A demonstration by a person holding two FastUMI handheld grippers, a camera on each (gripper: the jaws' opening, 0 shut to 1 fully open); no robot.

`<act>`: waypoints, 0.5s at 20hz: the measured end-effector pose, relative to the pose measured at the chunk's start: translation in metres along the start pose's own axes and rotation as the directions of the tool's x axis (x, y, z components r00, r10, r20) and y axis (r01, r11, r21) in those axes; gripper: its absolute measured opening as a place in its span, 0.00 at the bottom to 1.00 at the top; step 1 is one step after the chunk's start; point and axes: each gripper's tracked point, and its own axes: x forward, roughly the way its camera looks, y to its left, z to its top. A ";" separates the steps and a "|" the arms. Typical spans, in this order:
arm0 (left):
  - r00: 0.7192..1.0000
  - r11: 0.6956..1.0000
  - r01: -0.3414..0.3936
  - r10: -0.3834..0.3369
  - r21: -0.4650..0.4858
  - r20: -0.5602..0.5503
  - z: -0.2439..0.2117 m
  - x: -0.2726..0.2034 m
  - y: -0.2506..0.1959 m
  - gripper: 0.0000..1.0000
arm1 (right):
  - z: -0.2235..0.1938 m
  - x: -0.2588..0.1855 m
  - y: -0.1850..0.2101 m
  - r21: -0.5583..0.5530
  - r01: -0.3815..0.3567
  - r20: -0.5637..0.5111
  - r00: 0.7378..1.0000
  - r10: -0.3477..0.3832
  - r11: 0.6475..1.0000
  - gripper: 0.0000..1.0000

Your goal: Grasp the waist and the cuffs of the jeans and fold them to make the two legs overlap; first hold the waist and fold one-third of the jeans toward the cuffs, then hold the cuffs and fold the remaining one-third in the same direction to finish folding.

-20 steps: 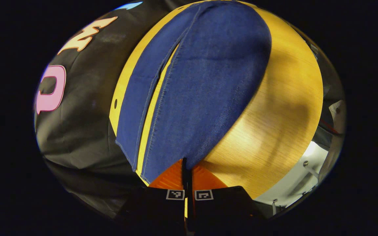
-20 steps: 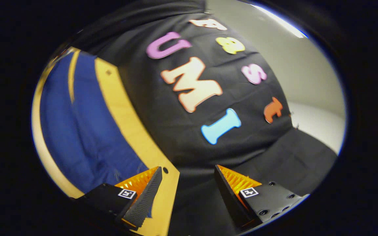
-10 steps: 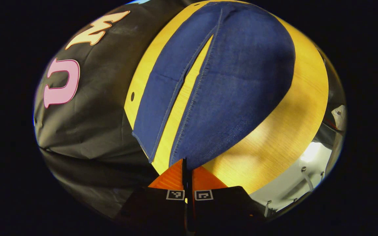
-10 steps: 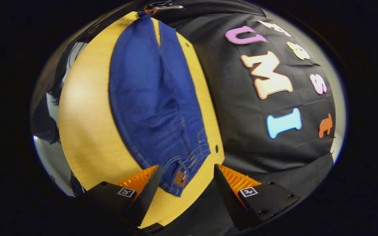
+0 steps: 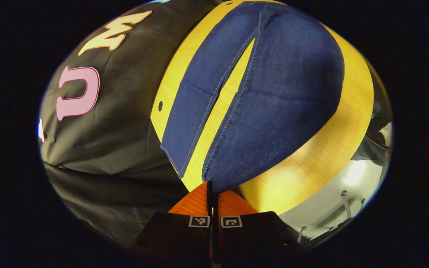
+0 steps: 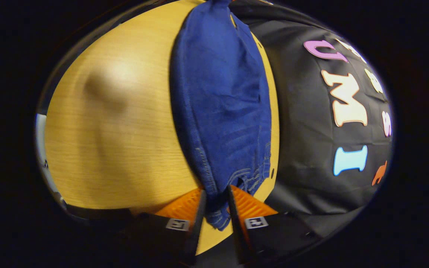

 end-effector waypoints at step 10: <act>0.986 0.966 -0.163 0.163 -0.201 -0.014 0.019 -0.044 0.053 0.00 | -0.001 -0.039 -0.132 0.390 0.290 -0.043 0.954 -0.298 0.874 0.03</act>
